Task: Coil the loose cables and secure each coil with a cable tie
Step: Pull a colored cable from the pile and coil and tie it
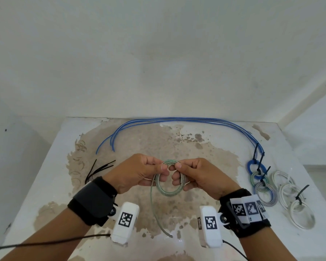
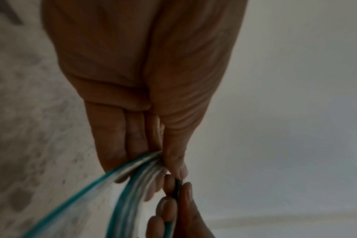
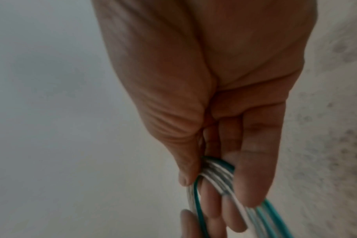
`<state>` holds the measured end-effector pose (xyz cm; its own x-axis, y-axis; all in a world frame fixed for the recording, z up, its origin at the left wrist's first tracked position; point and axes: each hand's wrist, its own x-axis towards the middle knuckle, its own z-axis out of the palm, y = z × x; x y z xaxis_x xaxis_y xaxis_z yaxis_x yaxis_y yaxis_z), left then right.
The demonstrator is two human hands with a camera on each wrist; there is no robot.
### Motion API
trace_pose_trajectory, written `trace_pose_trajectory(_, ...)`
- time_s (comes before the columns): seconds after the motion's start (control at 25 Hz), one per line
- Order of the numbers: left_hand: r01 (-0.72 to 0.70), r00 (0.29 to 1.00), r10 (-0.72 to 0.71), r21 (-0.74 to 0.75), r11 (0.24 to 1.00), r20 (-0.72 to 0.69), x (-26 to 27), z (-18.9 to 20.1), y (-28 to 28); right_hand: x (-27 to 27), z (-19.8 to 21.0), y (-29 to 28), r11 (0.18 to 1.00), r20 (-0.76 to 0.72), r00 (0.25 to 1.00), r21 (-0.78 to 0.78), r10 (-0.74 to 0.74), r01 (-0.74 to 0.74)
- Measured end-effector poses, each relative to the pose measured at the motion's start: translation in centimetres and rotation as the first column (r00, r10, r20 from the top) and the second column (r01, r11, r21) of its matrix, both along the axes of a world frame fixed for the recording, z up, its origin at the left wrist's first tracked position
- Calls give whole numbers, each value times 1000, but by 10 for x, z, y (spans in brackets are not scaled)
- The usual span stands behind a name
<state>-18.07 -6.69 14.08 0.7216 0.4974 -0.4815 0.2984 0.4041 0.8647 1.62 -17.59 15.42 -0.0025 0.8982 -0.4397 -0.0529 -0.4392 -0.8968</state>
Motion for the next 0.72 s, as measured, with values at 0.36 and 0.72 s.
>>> trace_pose_trajectory(0.36,-41,999,41,6,999,-14,32,-1,-6,30,-9,-7,999,31,999,-35,-27,28)
trace_pose_trajectory(0.72,-146,988,147,11,989,-44,80,3,-17,83,-12,2,995,-221,973,-88,-68,50)
